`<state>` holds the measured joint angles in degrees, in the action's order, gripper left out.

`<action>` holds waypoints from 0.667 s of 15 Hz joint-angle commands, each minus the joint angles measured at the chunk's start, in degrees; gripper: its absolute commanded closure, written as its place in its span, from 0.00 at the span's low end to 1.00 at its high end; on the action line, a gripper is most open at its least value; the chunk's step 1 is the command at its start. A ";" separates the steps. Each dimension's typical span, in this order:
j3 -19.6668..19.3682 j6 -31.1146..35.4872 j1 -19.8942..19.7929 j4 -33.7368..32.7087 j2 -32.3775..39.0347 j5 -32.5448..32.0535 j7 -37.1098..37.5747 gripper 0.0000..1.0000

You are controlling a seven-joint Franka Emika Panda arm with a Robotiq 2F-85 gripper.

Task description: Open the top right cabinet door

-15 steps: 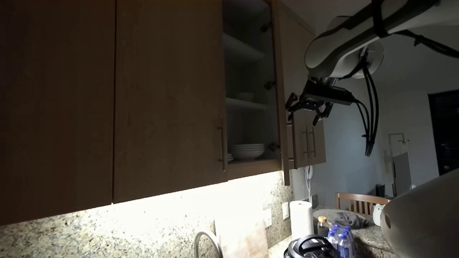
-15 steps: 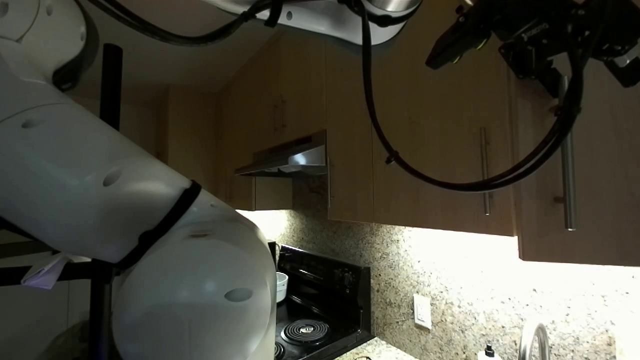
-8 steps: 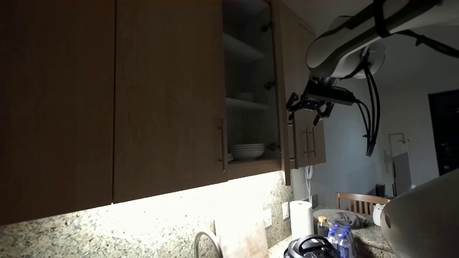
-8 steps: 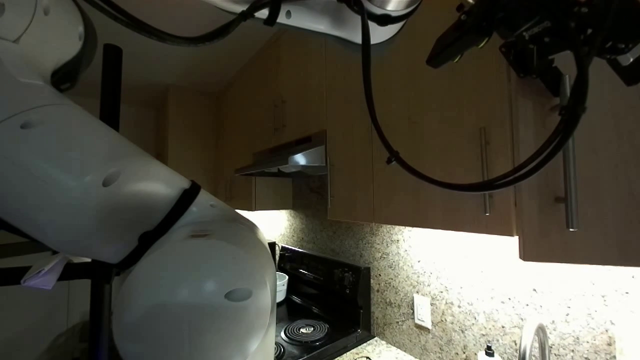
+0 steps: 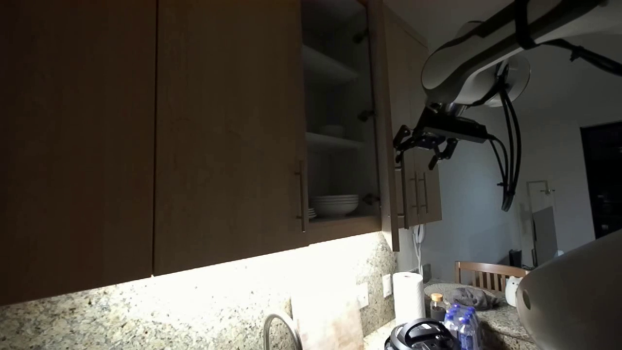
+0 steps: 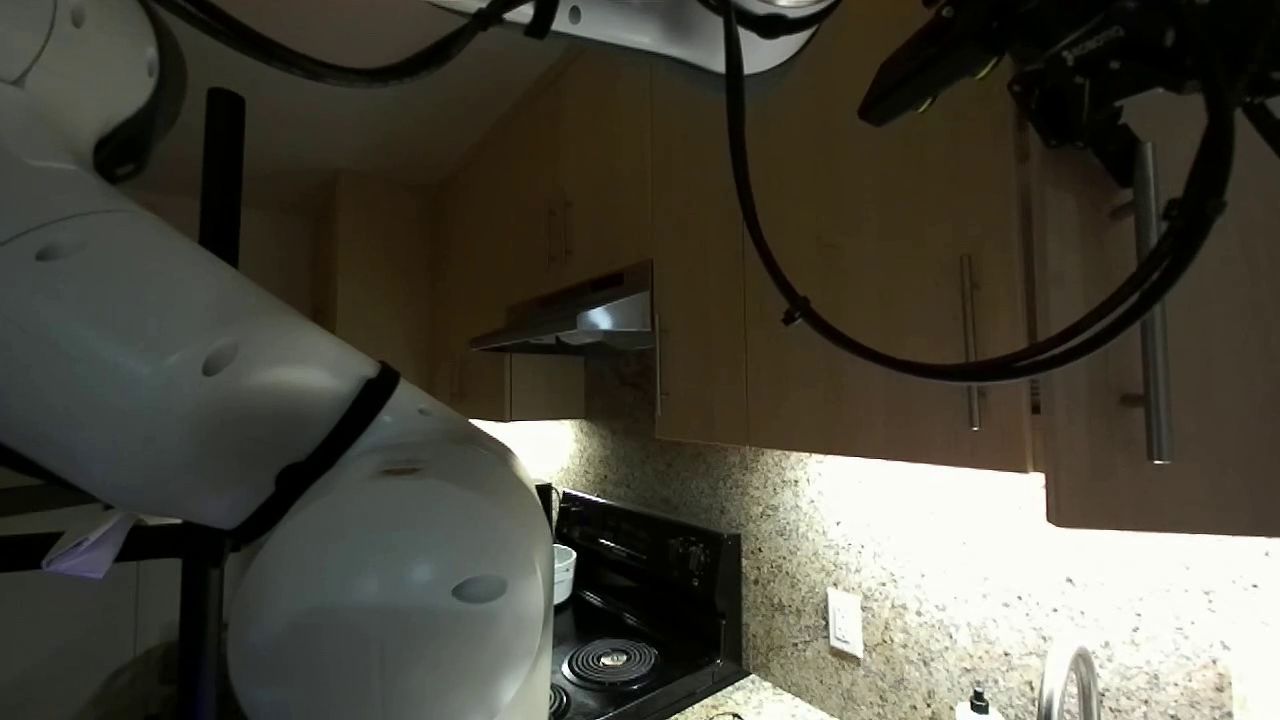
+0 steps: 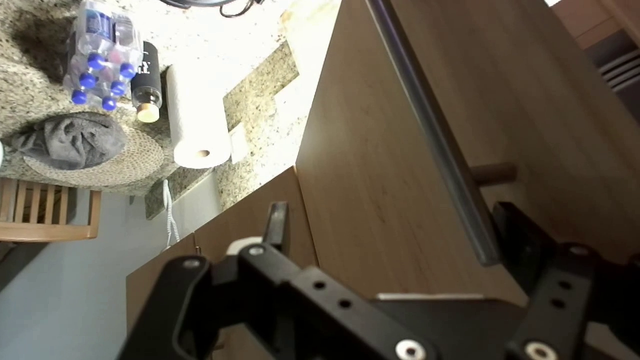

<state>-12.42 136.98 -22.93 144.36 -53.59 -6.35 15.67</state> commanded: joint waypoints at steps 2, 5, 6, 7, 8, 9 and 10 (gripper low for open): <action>-5.18 0.49 -2.46 -4.42 -0.80 2.01 -5.26 0.00; -7.47 -0.02 -0.60 -5.19 -0.65 3.96 -9.47 0.00; -7.95 -0.06 -0.20 -5.39 -0.63 4.32 -10.41 0.00; -8.53 -0.33 0.32 -5.63 -0.64 4.60 -11.57 0.00; -9.18 -0.90 1.12 -6.08 -0.57 4.93 -12.89 0.00; -9.82 -1.76 1.99 -6.64 -0.50 5.27 -13.93 0.00; -10.37 -2.72 2.79 -7.24 -0.34 5.40 -15.03 0.00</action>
<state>-21.00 135.27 -20.26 143.30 -54.88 -2.42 2.82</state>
